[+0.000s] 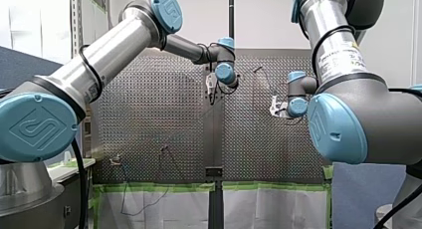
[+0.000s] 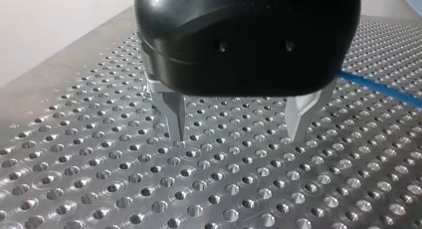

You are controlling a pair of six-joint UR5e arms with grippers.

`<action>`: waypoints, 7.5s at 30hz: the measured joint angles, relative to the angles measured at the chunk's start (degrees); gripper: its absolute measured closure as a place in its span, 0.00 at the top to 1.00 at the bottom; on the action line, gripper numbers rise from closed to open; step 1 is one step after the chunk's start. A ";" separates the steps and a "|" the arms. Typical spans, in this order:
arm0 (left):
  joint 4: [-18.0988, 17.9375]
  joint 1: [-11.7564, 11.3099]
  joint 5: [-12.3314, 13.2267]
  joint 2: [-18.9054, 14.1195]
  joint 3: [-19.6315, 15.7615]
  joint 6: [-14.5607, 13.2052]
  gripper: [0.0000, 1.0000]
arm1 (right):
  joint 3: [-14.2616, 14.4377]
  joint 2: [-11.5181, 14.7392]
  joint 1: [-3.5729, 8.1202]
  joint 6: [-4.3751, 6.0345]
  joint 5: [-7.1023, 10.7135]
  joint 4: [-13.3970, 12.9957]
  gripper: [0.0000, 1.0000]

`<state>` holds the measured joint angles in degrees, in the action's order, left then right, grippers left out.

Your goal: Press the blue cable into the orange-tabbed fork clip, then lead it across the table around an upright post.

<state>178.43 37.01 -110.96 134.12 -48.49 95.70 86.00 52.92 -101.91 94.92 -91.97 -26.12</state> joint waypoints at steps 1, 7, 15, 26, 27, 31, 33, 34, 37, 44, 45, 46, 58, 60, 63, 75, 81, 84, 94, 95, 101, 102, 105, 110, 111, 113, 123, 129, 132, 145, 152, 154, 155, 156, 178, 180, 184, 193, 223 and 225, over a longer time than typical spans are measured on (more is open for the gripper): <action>0.00 -0.01 -0.09 0.00 0.00 0.01 1.00 | 0.02 -0.41 0.02 -0.02 -0.05 -0.17 0.00; 0.33 -0.13 -0.40 0.00 0.00 0.08 1.00 | 0.85 -3.11 0.40 0.11 -0.24 -2.42 0.00; 0.65 -0.16 -0.93 0.00 0.00 0.18 1.00 | 1.60 -4.95 0.94 -0.10 -0.25 -4.40 0.00; 0.70 -0.12 -1.33 0.01 0.00 0.19 1.00 | 2.01 -7.56 1.70 -0.84 -0.27 -5.83 0.00; 0.70 -0.12 -1.34 0.00 0.00 0.19 1.00 | 2.13 -7.71 1.87 -0.87 -0.25 -6.05 0.00; 0.70 -0.09 -1.51 -0.02 0.01 0.19 1.00 | 2.47 -8.15 2.65 -1.04 -0.13 -6.67 0.00; 0.71 -0.09 -1.56 -0.02 0.01 0.19 1.00 | 2.64 -8.45 3.02 -1.28 -0.13 -6.81 0.00; 0.74 -0.08 -1.58 -0.02 0.01 0.21 1.00 | 2.75 -8.62 3.17 -1.37 -0.14 -6.91 0.00; 0.83 -0.08 -1.64 -0.01 0.00 0.25 1.00 | 3.17 -9.23 3.60 -1.55 -0.14 -7.52 0.00; 0.93 -0.08 -1.67 -0.02 0.00 0.38 1.00 | 3.79 -10.60 4.61 -1.63 -0.13 -8.30 0.00; 0.94 -0.08 -1.67 -0.01 0.00 0.40 1.00 | 3.82 -10.91 4.71 -1.64 -0.15 -8.31 0.00; 0.95 -0.08 -1.67 -0.01 0.00 0.42 1.00 | 3.83 -11.27 4.81 -1.63 -0.19 -8.34 0.00; 1.31 -0.12 -1.67 -0.03 0.00 0.45 1.00 | 3.85 -16.05 6.29 -0.25 -0.87 -9.88 0.00; 1.41 -0.13 -1.67 -0.04 0.00 0.45 1.00 | 3.84 -16.57 6.65 0.11 -0.98 -10.46 0.00; 1.58 -0.15 -1.67 -0.03 0.00 0.45 1.00 | 3.86 -16.99 7.26 0.73 -1.10 -11.47 0.00; 1.71 -0.20 -1.67 -0.01 0.00 0.45 1.00 | 3.77 -19.88 9.18 2.52 -1.25 -14.07 0.00; 1.84 -0.18 -1.67 0.00 0.00 0.45 1.00 | 3.73 -20.26 9.53 3.05 -1.36 -15.71 0.00; 1.95 -0.17 -1.71 0.00 0.00 0.36 1.00 | 3.53 -20.36 9.68 3.18 -1.34 -17.02 0.00; 2.57 -0.15 -3.40 -0.01 0.00 0.04 1.00 | 0.67 -23.37 10.12 3.15 -1.36 -17.30 0.00; 2.70 -0.12 -3.48 -0.02 0.00 0.04 1.00 | 0.29 -24.02 10.09 3.17 -1.35 -17.24 0.00; 3.68 0.43 -4.98 -0.02 0.00 0.23 1.00 | -1.44 -27.25 10.01 3.11 -1.26 -17.62 0.00; 3.93 0.51 -5.20 -0.02 0.00 0.26 1.00 | -1.56 -27.67 9.99 3.07 -1.26 -17.68 0.00; 5.00 0.73 -5.86 -0.01 0.00 0.44 1.00 | -1.75 -28.45 9.95 2.81 -1.31 -17.85 0.00; 6.60 1.21 -6.69 -0.01 0.00 1.44 1.00 | -1.96 -28.75 9.83 2.52 -1.33 -18.17 0.00; 6.81 1.29 -6.74 -0.02 0.00 1.74 1.00 | -1.98 -28.76 9.81 2.51 -1.32 -18.23 0.00; 7.26 1.45 -6.81 0.00 0.00 2.50 1.00 | -1.99 -28.76 9.79 2.48 -1.30 -18.31 0.00; 10.50 1.58 -6.85 0.00 0.00 7.80 1.00 | -2.17 -28.78 9.74 2.58 -1.24 -18.10 0.00; 11.36 1.76 -8.44 -0.03 0.04 11.12 1.00 | -2.19 -28.78 10.01 2.73 -1.44 -17.47 0.00; 12.15 1.82 -8.94 -0.01 0.38 12.69 1.00 | -2.19 -28.78 10.13 2.93 -1.46 -17.41 0.00; 18.64 2.13 -8.53 -0.13 0.61 19.93 1.00 | -2.20 -28.77 10.37 3.36 -1.27 -17.35 0.00; 20.57 2.36 -7.57 -0.32 0.61 23.11 1.00 | -2.19 -28.78 10.37 3.36 -1.21 -17.48 0.00; 20.77 2.37 -7.56 -0.45 0.61 23.55 1.00 | -2.20 -28.78 10.37 3.39 -1.18 -17.49 0.00; 20.82 2.37 -7.58 -0.51 0.61 23.64 1.00 | -2.20 -28.78 10.37 3.40 -1.16 -17.48 0.00; 20.87 2.37 -7.61 -0.59 0.61 23.69 1.00 | -2.20 -28.78 10.36 3.41 -1.15 -17.46 0.00; 22.36 5.82 -2.31 -10.07 -3.57 16.58 1.00 | -2.20 -28.78 10.05 3.29 -1.09 -17.06 0.00; 23.16 6.22 -1.45 -10.91 -2.97 15.73 1.00 | -2.19 -28.78 10.04 3.24 -1.09 -17.06 0.00; 23.87 7.18 0.88 -12.19 -0.82 13.40 1.00 | -2.19 -28.78 10.03 3.20 -1.09 -17.09 0.00; 23.27 8.46 6.20 -12.40 3.19 8.08 1.00 | -2.23 -28.78 9.89 3.15 -1.03 -17.19 0.00; 23.03 6.09 8.81 -7.50 3.96 3.73 1.00 | -2.53 -28.78 9.69 2.94 -0.94 -17.07 0.00; 23.03 6.08 8.06 -7.51 3.96 3.65 1.00 | -2.53 -28.78 9.68 2.88 -0.91 -17.04 0.00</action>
<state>201.46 43.09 -102.90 126.62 -44.54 99.35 83.47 24.14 -92.23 97.80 -92.87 -43.15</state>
